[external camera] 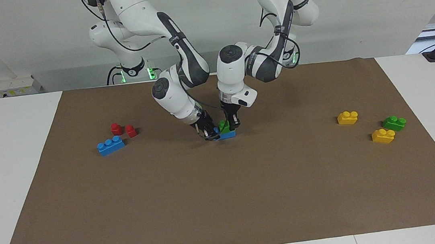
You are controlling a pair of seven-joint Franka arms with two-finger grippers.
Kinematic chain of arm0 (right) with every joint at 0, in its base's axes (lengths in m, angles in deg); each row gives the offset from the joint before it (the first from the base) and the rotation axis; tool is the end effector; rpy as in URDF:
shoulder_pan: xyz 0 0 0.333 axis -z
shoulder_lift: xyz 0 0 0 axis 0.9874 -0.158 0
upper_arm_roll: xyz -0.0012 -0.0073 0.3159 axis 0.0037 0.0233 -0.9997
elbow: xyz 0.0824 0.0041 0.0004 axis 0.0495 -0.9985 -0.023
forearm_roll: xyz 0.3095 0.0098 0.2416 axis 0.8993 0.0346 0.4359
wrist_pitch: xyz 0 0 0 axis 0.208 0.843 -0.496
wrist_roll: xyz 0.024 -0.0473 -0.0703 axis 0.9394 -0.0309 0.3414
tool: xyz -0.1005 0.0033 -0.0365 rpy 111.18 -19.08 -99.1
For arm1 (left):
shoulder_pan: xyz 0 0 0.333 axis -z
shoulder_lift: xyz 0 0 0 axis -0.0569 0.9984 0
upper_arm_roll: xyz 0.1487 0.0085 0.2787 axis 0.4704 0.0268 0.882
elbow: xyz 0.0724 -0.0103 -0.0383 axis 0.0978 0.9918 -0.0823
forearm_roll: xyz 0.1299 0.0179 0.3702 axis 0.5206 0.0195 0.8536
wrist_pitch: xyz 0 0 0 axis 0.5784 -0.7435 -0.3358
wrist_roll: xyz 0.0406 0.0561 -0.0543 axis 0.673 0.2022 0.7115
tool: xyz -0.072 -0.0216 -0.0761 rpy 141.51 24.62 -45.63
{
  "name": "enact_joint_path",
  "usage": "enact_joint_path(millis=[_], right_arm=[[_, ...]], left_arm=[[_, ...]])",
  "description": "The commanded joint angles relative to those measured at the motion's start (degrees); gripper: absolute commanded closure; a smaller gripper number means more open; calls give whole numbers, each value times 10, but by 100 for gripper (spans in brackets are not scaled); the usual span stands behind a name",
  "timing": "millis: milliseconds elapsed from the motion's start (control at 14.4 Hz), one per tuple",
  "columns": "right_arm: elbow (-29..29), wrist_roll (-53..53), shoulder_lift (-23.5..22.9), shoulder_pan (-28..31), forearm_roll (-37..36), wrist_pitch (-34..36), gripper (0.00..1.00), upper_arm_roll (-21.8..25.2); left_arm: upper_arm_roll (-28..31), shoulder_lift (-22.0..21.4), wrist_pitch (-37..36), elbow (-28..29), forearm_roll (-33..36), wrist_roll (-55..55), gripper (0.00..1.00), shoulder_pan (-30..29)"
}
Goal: Remove green block with left arm and hold with right
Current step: 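Pull the green block away with the left gripper while the right gripper holds blue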
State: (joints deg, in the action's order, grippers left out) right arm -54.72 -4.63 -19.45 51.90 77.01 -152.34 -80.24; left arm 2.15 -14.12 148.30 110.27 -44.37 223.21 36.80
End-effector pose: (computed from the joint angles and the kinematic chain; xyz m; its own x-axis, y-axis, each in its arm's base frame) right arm 0.5159 0.3024 0.2863 0.0784 -0.8836 -0.4617 -0.9969 -0.0642 -0.0463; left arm 0.4587 -0.3987 0.3529 -0.1161 0.9922 -0.0451 0.9896 0.1194 0.0800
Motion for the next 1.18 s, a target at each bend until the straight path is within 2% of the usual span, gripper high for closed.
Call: enact_joint_path(millis=[0,348,487,695,834,1112], right_arm=[[-2,20,-3,8,25,-7,100,-2],[18,17,-2,26,25,24,100,-1],[40,20,-2,46,21,63,100,1],[84,24,1,100,-21,144,100,3],[91,31,17,133,-40,183,100,3],[98,134,22,213,-45,241,100,6]], left_arm=[[5,-28,-15,1,7,1,100,-7],[4,-47,-34,-5,7,-7,100,-19],[4,-55,-43,-5,6,-15,100,-23],[6,-65,-51,-6,3,-29,100,-32],[5,-64,-52,-12,1,-50,100,-57],[6,-64,-57,-13,-4,-119,100,-100]])
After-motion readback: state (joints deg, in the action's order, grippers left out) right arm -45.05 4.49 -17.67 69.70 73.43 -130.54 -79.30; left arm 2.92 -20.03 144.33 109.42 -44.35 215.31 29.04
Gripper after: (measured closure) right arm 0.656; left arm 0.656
